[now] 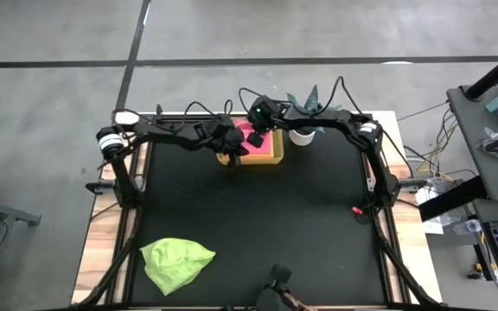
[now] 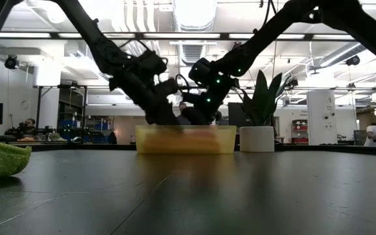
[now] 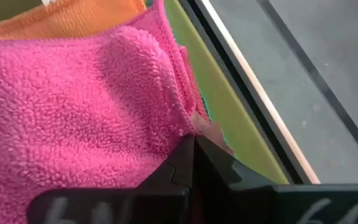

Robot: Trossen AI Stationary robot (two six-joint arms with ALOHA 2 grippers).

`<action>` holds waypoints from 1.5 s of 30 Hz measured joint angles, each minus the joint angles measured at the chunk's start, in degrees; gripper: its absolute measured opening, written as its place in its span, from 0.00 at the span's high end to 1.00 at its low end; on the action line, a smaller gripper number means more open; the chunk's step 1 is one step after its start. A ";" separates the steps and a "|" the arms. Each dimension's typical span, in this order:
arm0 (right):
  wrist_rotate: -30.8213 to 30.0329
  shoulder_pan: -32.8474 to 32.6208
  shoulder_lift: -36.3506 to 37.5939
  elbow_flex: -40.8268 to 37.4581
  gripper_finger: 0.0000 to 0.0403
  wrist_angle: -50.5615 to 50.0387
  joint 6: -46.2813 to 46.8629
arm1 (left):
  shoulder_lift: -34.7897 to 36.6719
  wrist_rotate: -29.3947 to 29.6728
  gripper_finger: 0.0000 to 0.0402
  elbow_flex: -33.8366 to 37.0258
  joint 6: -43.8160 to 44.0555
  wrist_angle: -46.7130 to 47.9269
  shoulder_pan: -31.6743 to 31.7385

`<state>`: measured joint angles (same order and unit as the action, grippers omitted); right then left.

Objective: Fold microfiber towels
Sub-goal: Put the pink microfiber cloth into the yellow bin

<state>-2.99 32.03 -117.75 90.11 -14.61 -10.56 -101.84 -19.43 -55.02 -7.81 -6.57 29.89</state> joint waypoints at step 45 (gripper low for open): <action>10.30 -1.27 7.80 -5.23 0.98 -11.26 -0.95 | -0.81 15.95 1.00 -2.82 -4.62 -3.94 4.62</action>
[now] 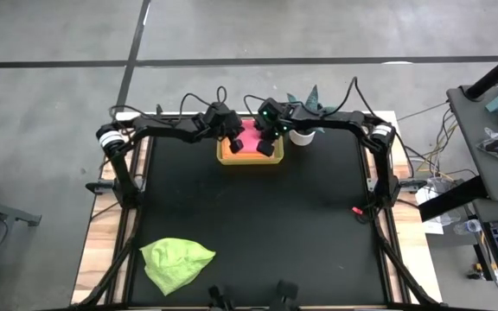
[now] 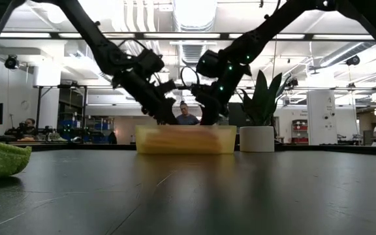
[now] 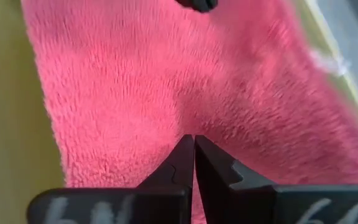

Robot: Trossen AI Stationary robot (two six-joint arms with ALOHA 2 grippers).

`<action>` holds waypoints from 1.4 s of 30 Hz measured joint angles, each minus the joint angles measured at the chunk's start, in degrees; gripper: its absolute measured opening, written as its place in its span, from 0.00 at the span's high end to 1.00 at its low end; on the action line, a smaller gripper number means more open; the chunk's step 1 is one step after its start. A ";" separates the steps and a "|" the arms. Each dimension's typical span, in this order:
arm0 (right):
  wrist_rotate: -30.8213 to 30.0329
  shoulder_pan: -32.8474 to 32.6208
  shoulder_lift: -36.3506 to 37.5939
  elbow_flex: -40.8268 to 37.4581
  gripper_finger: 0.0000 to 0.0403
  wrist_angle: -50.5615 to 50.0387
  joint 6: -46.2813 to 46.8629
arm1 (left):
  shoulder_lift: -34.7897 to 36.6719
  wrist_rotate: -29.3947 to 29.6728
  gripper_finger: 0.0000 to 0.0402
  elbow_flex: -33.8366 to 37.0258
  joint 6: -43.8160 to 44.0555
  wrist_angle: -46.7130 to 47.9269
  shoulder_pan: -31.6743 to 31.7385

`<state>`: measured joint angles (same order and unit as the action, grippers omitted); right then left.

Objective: Fold microfiber towels
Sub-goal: Put the pink microfiber cloth into the yellow bin

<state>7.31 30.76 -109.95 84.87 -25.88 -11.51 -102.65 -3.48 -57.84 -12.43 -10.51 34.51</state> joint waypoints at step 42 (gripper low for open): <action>-6.45 -2.15 3.65 1.86 0.98 -5.27 -0.04 | 7.09 -5.56 1.00 0.84 -4.50 13.81 -3.77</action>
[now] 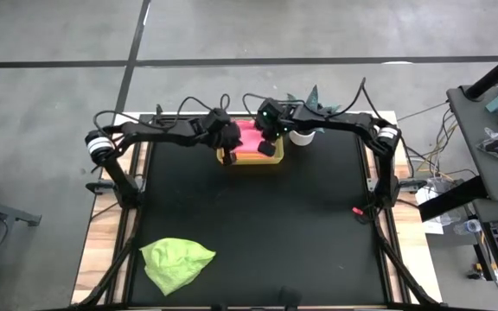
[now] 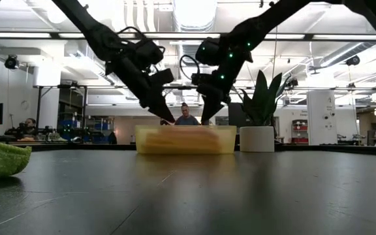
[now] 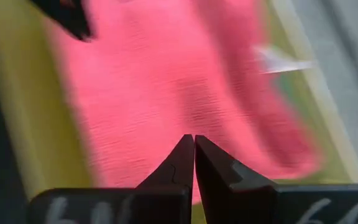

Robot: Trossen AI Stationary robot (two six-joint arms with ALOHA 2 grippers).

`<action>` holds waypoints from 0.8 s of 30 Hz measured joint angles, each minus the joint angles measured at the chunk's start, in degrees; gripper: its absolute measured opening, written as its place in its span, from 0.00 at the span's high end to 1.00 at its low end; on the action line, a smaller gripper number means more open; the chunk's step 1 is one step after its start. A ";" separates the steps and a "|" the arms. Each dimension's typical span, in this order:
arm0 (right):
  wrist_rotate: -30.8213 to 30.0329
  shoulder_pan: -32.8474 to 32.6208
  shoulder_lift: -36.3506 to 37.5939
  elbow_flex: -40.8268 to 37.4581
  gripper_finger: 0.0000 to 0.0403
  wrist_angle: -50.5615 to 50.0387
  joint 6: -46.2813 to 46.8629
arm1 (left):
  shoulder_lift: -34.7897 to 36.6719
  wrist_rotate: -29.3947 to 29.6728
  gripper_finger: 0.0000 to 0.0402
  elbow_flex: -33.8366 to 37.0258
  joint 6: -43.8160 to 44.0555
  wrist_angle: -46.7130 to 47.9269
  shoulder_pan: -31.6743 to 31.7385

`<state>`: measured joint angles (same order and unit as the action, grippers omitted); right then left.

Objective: Fold microfiber towels
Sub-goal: Put the pink microfiber cloth into the yellow bin

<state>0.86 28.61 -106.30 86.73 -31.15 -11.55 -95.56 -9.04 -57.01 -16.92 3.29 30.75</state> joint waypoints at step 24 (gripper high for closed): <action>6.62 -0.71 0.43 -7.96 0.98 0.95 3.03 | -1.23 -0.74 1.00 3.66 0.09 -0.03 -1.84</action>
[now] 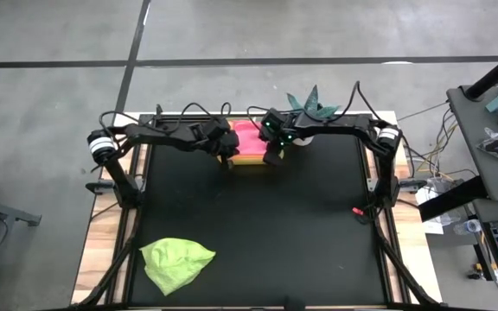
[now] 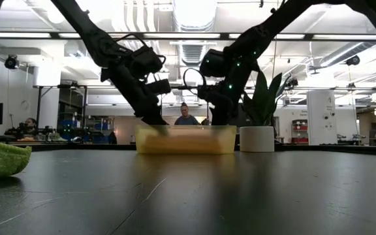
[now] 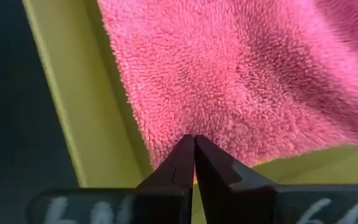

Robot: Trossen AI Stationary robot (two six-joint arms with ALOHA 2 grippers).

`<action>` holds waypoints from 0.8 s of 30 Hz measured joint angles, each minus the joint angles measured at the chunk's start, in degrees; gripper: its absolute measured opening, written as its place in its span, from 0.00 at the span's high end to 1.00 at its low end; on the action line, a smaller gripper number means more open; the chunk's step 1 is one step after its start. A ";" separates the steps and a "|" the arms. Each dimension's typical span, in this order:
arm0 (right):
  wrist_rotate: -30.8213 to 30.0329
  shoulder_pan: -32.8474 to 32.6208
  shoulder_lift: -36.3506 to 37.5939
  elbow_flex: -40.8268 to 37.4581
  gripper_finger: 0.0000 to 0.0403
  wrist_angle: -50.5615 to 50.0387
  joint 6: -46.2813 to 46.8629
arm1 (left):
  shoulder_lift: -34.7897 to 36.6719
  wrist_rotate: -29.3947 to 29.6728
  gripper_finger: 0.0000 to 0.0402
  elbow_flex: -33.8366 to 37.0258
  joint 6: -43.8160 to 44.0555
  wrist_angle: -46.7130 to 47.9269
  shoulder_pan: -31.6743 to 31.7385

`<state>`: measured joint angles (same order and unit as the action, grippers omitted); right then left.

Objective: Fold microfiber towels
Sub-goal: Put the pink microfiber cloth into the yellow bin, then fold the green microfiber cloth

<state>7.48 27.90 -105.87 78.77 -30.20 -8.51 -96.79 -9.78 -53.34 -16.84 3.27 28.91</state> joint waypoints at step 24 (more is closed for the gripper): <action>-7.59 -17.41 23.50 -22.55 0.98 16.23 8.31 | 17.24 4.66 1.00 1.16 18.01 3.82 -23.89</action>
<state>-0.11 10.49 -82.38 56.22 -13.97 -0.20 -79.55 -5.12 -52.19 1.17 7.09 5.02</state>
